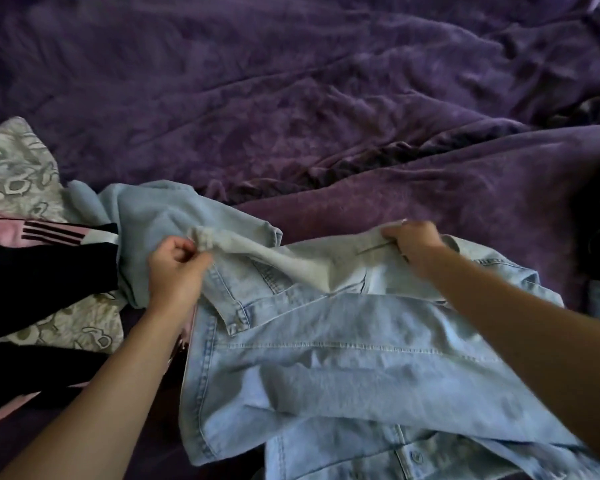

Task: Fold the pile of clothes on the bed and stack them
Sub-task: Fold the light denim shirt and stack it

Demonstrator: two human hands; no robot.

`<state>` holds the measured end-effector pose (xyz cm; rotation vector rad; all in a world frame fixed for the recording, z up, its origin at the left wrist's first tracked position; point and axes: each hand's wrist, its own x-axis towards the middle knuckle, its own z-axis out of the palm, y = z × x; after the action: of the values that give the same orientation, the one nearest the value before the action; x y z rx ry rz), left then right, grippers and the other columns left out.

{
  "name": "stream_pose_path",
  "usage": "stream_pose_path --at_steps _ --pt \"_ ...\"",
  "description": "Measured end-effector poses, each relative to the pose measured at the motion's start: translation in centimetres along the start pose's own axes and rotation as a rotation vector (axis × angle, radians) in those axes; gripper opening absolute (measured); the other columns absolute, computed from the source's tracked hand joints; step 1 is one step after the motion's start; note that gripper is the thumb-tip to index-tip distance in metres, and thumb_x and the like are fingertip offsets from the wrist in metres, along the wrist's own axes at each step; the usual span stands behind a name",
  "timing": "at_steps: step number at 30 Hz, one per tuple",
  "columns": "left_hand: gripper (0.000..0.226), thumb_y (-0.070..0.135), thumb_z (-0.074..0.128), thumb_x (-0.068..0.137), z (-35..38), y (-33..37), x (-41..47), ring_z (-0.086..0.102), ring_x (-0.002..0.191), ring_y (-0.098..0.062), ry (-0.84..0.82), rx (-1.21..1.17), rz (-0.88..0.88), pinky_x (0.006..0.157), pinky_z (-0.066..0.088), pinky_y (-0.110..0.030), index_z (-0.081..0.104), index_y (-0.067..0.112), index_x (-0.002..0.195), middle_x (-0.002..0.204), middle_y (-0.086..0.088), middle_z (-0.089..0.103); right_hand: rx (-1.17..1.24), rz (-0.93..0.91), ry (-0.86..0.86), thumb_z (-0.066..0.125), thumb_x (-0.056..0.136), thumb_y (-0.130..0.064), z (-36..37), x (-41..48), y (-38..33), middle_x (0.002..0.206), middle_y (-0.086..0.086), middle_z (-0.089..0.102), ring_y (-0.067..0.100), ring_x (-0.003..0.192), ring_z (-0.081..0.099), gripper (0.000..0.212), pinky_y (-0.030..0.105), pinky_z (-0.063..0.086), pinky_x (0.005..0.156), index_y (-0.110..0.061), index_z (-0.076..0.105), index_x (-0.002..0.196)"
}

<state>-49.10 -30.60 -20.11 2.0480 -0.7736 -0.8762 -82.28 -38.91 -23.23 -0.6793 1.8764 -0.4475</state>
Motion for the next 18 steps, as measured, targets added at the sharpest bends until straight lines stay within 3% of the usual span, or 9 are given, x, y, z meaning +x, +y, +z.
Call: stream_pose_path --at_steps 3,5,7,8,11,13,15,17,18 --pt "0.033 0.000 0.069 0.076 -0.3 2.0 3.7 0.056 0.055 0.002 0.091 -0.043 0.045 0.057 0.045 -0.016 0.049 0.025 0.082 0.072 0.006 0.061 0.103 -0.030 0.062 0.073 0.082 -0.022 -1.2 2.5 -5.3 0.056 -0.001 0.059 0.012 0.047 0.052 0.017 0.020 0.042 0.043 -0.010 0.063 0.075" --pt "0.037 0.003 0.070 0.078 0.4 2.9 6.1 0.059 0.059 0.004 0.074 -0.007 0.040 0.058 0.048 -0.012 0.051 0.022 0.104 0.077 0.006 0.063 0.092 -0.135 0.035 0.074 0.081 -0.026 -1.3 4.2 -7.4 0.073 0.004 0.067 0.017 0.064 0.063 0.025 0.028 0.053 0.059 -0.007 0.067 0.097" --pt "0.045 0.007 0.070 0.078 1.3 2.9 7.1 0.064 0.075 -0.011 0.082 0.111 0.016 0.067 0.052 -0.020 0.053 0.012 0.119 0.087 0.000 0.065 -0.301 -0.302 0.160 0.070 0.081 -0.031 -1.6 4.9 -7.7 0.105 0.011 0.069 0.029 0.098 0.065 0.043 0.038 0.052 0.086 -0.014 0.062 0.119" --pt "0.041 0.009 0.070 0.078 1.8 2.4 6.9 0.064 0.082 -0.020 0.098 0.206 -0.005 0.074 0.053 -0.027 0.056 0.009 0.117 0.090 -0.004 0.065 -0.502 -0.398 0.259 0.066 0.081 -0.032 -1.9 4.5 -7.3 0.113 0.010 0.067 0.031 0.107 0.061 0.043 0.039 0.049 0.090 -0.018 0.060 0.122" --pt "0.020 0.025 0.068 0.078 4.0 -1.0 3.8 0.068 0.084 -0.032 -0.052 0.394 -0.112 0.081 0.056 -0.043 0.069 0.008 0.087 0.086 -0.012 0.071 -0.631 -0.727 0.313 0.061 0.082 -0.020 -3.0 1.6 -3.3 0.102 0.008 0.067 0.032 0.094 0.062 0.022 0.033 0.045 0.076 -0.018 0.067 0.103" --pt "0.035 0.039 0.072 0.077 5.8 -3.6 0.8 0.068 0.086 -0.033 -0.221 0.412 -0.232 0.080 0.056 -0.044 0.068 0.007 0.090 0.088 -0.013 0.071 -0.702 -0.836 0.271 0.060 0.082 -0.014 -3.8 -0.1 1.2 0.091 0.009 0.064 0.033 0.080 0.062 0.012 0.031 0.045 0.064 -0.013 0.068 0.090" --pt "0.052 0.042 0.078 0.072 7.4 -5.8 -1.1 0.064 0.096 -0.029 -0.203 0.415 -0.265 0.083 0.052 -0.036 0.062 0.006 0.105 0.100 -0.007 0.067 -0.953 -0.869 0.233 0.062 0.079 -0.014 -5.4 -0.7 6.1 0.098 0.015 0.062 0.037 0.089 0.061 0.023 0.043 0.050 0.072 -0.008 0.067 0.101" --pt "0.051 0.033 0.082 0.068 9.0 -6.9 -1.8 0.065 0.094 -0.026 -0.132 0.310 -0.280 0.081 0.051 -0.036 0.061 0.006 0.106 0.101 -0.006 0.067 -1.234 -0.750 0.249 0.072 0.070 -0.015 -7.9 -0.1 9.6 0.122 0.020 0.055 0.043 0.114 0.051 0.054 0.052 0.038 0.097 -0.009 0.061 0.122" --pt "0.044 0.027 0.082 0.069 9.7 -7.1 -1.8 0.066 0.090 -0.026 -0.108 0.247 -0.299 0.079 0.052 -0.037 0.064 0.006 0.102 0.097 -0.008 0.069 -1.292 -0.697 0.288 0.074 0.067 -0.016 -9.2 0.5 10.3 0.127 0.021 0.052 0.043 0.119 0.047 0.062 0.052 0.030 0.102 -0.010 0.059 0.126"
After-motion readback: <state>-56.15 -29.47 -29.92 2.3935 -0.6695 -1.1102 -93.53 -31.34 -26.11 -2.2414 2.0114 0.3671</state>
